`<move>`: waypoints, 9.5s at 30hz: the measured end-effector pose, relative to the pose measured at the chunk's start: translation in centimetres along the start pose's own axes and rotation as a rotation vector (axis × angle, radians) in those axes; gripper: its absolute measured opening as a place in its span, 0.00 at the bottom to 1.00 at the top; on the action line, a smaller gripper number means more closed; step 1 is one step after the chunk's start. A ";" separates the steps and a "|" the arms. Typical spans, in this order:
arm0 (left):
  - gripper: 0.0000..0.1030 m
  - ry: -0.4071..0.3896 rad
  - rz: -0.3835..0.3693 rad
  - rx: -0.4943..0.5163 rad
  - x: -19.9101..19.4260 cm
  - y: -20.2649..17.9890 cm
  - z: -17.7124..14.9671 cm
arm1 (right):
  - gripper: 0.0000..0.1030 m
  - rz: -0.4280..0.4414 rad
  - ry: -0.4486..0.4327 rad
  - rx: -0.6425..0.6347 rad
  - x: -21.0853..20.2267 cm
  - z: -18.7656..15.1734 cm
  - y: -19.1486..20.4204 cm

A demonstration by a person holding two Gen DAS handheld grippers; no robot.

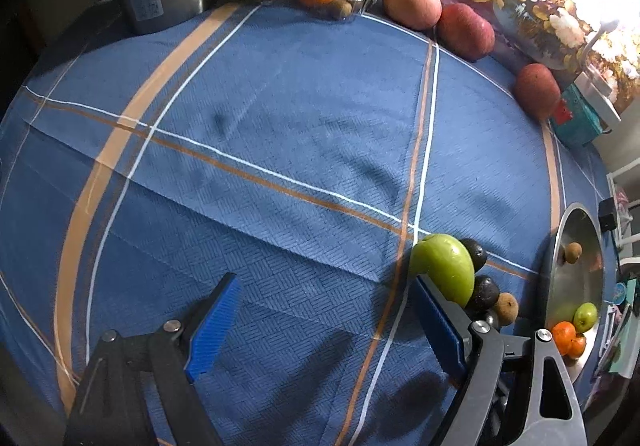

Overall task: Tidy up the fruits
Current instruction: 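Grasp the tangerine with the right tool while the left tool grasps a black plum, then carry the tangerine and black plum into the steel bowl and open both tools, then withdraw both open tools from the bowl toward the green apple and kiwi, then lower the left tool around the green apple while the right tool straddles the kiwi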

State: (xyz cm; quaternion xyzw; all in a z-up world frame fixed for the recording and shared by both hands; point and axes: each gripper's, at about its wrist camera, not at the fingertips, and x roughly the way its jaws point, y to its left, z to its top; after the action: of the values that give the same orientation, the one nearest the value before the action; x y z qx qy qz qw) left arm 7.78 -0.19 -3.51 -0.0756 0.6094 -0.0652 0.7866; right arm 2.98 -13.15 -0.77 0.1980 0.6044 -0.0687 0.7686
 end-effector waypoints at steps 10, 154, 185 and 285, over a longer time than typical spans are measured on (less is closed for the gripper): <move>0.83 -0.004 -0.028 0.052 -0.2 -1.7 0.0 | 0.36 -0.102 -0.083 0.073 -2.8 0.9 -3.3; 0.35 -0.071 -0.283 0.446 0.9 -19.3 -2.4 | 0.39 -0.240 -0.241 0.383 -6.8 4.4 -16.0; 0.60 -0.080 -0.072 0.149 -0.8 -9.8 1.5 | 0.42 -0.244 -0.269 0.329 -8.4 3.8 -14.4; 1.00 -0.062 -0.062 -0.032 -1.7 -1.3 3.8 | 0.71 -0.038 -0.185 -0.045 -3.6 3.4 -3.0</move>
State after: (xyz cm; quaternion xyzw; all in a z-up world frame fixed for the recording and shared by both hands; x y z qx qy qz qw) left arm 11.00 -0.96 -0.71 -0.1091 0.5831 -0.0774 0.8013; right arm 4.06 -17.67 2.70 0.1621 0.5358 -0.0878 0.8240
